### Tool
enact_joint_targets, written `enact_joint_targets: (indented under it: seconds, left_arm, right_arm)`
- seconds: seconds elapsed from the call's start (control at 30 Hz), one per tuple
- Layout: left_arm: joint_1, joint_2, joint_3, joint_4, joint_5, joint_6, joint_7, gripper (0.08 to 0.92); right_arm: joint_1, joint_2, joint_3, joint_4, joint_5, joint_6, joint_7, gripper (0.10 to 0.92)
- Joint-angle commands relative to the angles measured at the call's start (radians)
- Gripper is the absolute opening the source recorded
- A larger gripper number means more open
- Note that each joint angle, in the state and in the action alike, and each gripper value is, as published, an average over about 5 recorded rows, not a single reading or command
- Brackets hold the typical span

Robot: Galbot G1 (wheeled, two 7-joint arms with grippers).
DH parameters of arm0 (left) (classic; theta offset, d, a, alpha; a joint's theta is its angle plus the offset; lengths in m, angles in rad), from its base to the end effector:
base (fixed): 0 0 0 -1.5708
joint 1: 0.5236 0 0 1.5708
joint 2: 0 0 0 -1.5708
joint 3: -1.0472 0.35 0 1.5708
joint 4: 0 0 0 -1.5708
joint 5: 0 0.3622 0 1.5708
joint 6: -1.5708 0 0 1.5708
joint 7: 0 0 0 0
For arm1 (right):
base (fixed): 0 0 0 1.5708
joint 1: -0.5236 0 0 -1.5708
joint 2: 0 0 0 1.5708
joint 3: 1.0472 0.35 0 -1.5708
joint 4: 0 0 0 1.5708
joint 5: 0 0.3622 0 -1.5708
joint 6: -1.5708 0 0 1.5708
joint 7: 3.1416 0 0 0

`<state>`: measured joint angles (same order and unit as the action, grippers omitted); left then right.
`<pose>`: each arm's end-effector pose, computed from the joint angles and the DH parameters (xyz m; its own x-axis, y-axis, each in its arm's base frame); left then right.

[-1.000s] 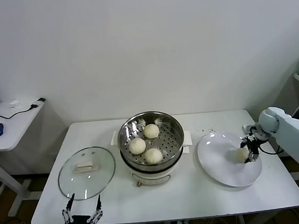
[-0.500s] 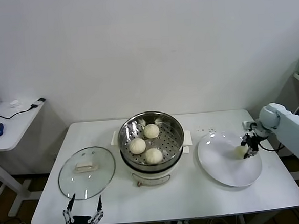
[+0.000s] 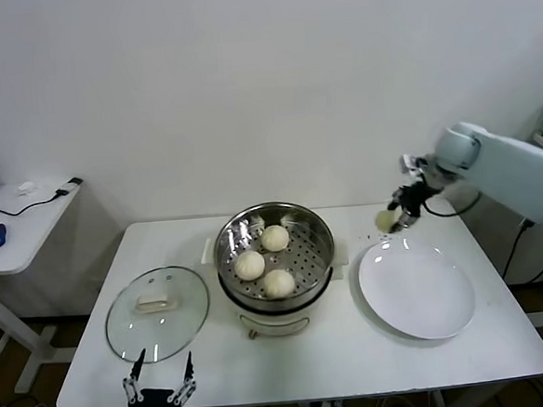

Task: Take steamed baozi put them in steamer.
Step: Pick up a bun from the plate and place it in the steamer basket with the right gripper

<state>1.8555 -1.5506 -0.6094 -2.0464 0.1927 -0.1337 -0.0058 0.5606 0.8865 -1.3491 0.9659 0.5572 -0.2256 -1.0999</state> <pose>0.0889 0.0313 -0.3588 -0.9795 -0.0390 0.1974 0.0131 0.9665 0.2563 0.6135 -0.1310 -0.0659 -0.1838 -0.2858 0.9405 -0.9816 0.1041 -0.1602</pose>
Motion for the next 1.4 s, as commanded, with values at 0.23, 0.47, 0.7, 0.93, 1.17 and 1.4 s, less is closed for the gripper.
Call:
enact_joint_targets:
  seconds: [0.23,0.47,0.7,0.93,1.17,1.4]
  left_arm:
    - [-0.003,0.02,0.009,0.003,0.004,0.014,-0.002,0.823]
    - [-0.011,0.023,0.009,-0.001,0.003,0.019,-0.001,0.823]
    - [-0.005,0.024,0.003,0.0,-0.003,0.017,-0.001,0.823]
    - [-0.005,0.024,0.003,0.002,-0.007,0.017,-0.001,0.823]
    - [-0.008,0.028,0.001,0.004,-0.011,0.018,0.0,0.823]
    - [-0.008,0.031,-0.001,0.003,-0.016,0.016,0.0,0.823]
  right_arm:
    - [0.344,0.368,-0.418,0.118,0.528,-0.114,0.077,0.577]
    - [0.289,0.437,-0.447,0.145,0.489,-0.137,0.122,0.571]
    - [0.204,0.439,-0.46,0.142,0.411,-0.154,0.162,0.569]
    - [0.163,0.444,-0.467,0.137,0.379,-0.166,0.183,0.568]
    - [0.132,0.464,-0.465,0.119,0.374,-0.174,0.201,0.574]
    - [0.136,0.465,-0.459,0.122,0.392,-0.197,0.217,0.626]
